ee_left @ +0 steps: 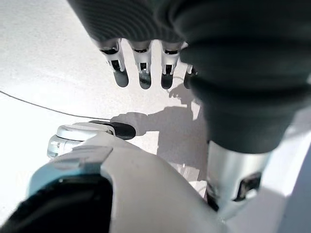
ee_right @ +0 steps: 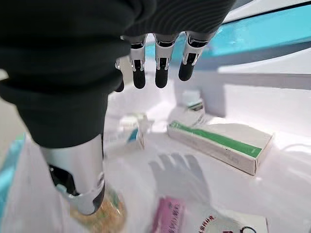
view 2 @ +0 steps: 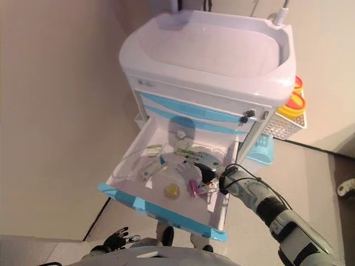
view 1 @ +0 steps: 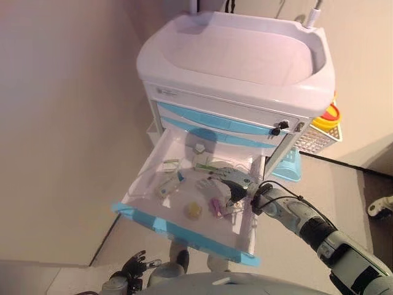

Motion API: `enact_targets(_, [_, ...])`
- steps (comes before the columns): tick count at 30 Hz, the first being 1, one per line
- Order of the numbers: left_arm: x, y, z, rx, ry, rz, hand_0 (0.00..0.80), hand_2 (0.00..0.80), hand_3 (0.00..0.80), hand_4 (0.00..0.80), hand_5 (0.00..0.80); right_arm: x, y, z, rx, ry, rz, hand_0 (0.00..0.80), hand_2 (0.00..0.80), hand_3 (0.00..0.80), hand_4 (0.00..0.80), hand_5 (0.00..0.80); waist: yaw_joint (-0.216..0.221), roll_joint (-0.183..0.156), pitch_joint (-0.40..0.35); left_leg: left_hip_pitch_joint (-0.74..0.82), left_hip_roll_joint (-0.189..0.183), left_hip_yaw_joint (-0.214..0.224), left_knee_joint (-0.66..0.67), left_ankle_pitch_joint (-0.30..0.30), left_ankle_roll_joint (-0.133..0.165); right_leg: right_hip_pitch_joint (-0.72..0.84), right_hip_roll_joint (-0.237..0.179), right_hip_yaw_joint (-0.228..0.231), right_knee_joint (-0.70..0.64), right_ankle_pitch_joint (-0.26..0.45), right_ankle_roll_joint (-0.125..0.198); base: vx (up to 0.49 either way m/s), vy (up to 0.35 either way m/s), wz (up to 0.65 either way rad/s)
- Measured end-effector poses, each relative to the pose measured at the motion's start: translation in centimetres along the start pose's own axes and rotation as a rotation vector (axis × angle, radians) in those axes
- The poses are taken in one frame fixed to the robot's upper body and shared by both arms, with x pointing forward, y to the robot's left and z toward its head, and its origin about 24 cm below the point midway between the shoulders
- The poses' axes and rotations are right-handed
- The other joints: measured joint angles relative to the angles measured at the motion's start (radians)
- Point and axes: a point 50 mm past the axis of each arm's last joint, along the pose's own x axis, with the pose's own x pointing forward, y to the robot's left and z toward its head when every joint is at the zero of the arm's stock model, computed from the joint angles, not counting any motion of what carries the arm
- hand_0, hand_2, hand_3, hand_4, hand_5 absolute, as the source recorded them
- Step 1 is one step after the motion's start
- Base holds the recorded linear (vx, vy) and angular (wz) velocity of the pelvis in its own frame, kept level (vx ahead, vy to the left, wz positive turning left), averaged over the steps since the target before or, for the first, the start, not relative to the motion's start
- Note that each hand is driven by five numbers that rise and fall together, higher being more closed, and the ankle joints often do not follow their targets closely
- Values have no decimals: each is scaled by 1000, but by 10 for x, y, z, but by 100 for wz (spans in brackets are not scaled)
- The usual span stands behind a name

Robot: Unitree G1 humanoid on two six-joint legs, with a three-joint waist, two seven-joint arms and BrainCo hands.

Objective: Open the drawer and pick up the medicine

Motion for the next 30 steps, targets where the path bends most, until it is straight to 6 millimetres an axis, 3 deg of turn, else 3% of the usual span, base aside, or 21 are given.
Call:
enact_targets(4, [-1,7,0,24,3,12,0,0,0,0,0,5,4,-3,-129,-2,66,0,0,0,0,0,18,-2,1,-14,-4,-20,0,7,-1,-4,-2,-20,0,0,0,-6,-20,16])
enact_targets(11, [-3,12,-5,57,14,13,0,0,0,0,0,11,17,-3,-94,30,85,0,0,0,0,0,60,-6,4,-22,-9,-40,0,18,10,-3,-5,-44,0,-1,2,0,-11,9])
enact_targets(30, [-5,14,-4,91,-12,8,0,0,0,0,0,24,35,15,-52,20,92,0,0,0,0,0,89,-15,7,-33,-18,-75,0,24,2,-1,-10,-75,0,-3,4,4,1,5])
